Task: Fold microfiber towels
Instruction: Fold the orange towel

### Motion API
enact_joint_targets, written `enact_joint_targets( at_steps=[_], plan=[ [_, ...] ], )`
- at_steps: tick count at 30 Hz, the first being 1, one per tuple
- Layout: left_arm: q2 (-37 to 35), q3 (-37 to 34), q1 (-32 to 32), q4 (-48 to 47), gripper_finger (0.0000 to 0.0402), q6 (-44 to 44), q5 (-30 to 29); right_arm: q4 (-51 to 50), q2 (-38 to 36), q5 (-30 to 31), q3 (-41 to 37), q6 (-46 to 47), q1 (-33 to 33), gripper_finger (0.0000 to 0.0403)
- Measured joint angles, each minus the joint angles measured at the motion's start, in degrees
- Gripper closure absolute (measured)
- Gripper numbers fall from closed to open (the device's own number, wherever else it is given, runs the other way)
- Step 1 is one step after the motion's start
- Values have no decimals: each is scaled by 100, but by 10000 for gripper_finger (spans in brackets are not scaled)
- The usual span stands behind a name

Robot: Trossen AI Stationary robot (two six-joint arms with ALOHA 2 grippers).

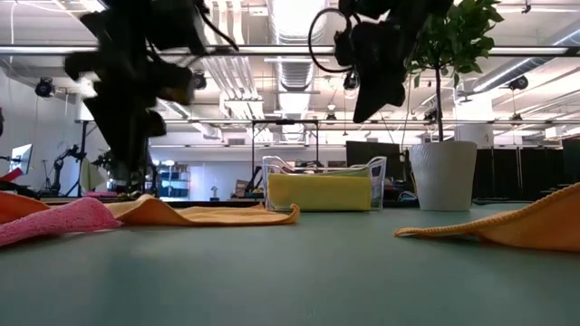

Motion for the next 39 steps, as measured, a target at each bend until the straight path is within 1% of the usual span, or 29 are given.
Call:
enact_joint_targets(
  at_steps=[3,5,8,11,14,16,19,24,27,32,35,39],
  plan=[
    [-422,-2,-429,-137,267,-426,-211,109,0,-33,2,110,261,390],
    [-627,-4,-776,-189,267,-697,-410,111,0,-92,2,225,395,379],
    [-780,-6,-1336,-167,267,-968,-770,109,0,-127,2,390,565,352],
    [-784,-27,-1852,-215,267,-1163,-969,169,0,-127,0,320,706,320],
    [-714,-116,-2320,-204,267,-1344,-1037,401,0,-116,-35,-150,818,295],
    [-685,-248,-2641,-207,267,-1625,-1048,562,2,-122,-57,-519,869,285],
    [-685,-456,-3105,-208,267,-2242,-1194,862,76,-115,-59,-1005,879,281],
    [-678,-576,-3805,-196,267,-3288,-1696,1355,308,-103,-59,-1664,868,282],
    [-598,-641,-4030,-184,267,-3623,-1916,1534,481,-107,-61,-1879,870,282],
    [-429,-867,-4126,-205,267,-4086,-1925,1622,882,-103,-61,-1996,868,286],
    [-359,-961,-4132,-242,267,-4268,-1932,1769,1129,-107,-61,-2189,868,289],
    [-300,-1052,-4140,-224,267,-4283,-1942,1751,1384,-107,-5,-2343,868,292]
  ],
)
